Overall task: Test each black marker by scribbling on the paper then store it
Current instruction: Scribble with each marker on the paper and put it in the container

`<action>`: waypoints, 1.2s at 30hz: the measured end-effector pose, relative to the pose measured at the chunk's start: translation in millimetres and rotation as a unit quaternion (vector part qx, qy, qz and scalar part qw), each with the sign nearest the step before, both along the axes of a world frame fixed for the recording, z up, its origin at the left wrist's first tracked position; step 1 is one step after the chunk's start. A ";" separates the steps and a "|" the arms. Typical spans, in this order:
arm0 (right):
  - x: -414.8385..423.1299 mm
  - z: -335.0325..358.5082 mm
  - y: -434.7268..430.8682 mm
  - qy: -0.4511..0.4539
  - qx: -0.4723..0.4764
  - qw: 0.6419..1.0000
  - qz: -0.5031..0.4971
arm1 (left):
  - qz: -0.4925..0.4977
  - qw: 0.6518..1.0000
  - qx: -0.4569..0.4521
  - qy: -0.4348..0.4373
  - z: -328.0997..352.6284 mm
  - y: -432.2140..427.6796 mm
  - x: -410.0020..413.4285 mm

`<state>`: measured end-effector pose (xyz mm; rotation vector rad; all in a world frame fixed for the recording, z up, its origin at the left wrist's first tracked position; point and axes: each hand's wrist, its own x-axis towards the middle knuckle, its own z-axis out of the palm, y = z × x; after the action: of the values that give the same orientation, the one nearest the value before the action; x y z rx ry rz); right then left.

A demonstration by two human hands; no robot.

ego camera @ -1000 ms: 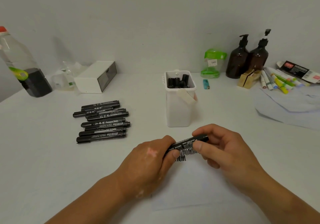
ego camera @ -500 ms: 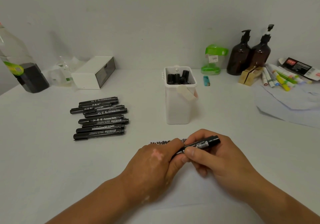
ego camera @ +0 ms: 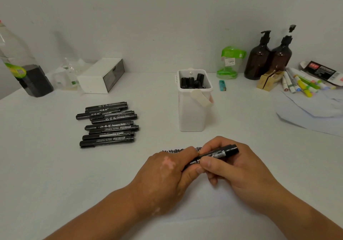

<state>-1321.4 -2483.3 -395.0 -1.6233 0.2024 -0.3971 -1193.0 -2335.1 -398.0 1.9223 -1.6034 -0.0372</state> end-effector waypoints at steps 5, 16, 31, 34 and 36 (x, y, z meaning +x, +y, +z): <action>-1.2 3.4 -0.1 -0.006 -0.012 1.000 -0.001 | 0.007 1.000 -0.006 -0.005 0.0 0.6 -0.1; 2.6 0.5 -4.0 -0.016 0.006 0.997 -0.081 | 0.023 1.000 -0.001 -0.004 -6.5 -0.5 4.1; 0.6 -2.3 -13.2 0.113 -0.063 0.983 -0.130 | 0.051 0.989 0.119 -0.067 -16.0 5.0 21.6; 1.0 -7.2 -11.9 0.131 -0.099 0.977 -0.136 | 0.050 0.989 0.123 -0.064 -15.4 5.9 23.0; 1.4 -8.6 -11.6 0.137 -0.111 0.974 -0.139 | 0.051 0.989 0.124 -0.066 -16.0 6.0 23.3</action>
<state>-1320.0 -2494.9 -403.6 -1.8756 0.6182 -0.4174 -1169.7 -2329.0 -414.0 2.2371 -1.6485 -0.0712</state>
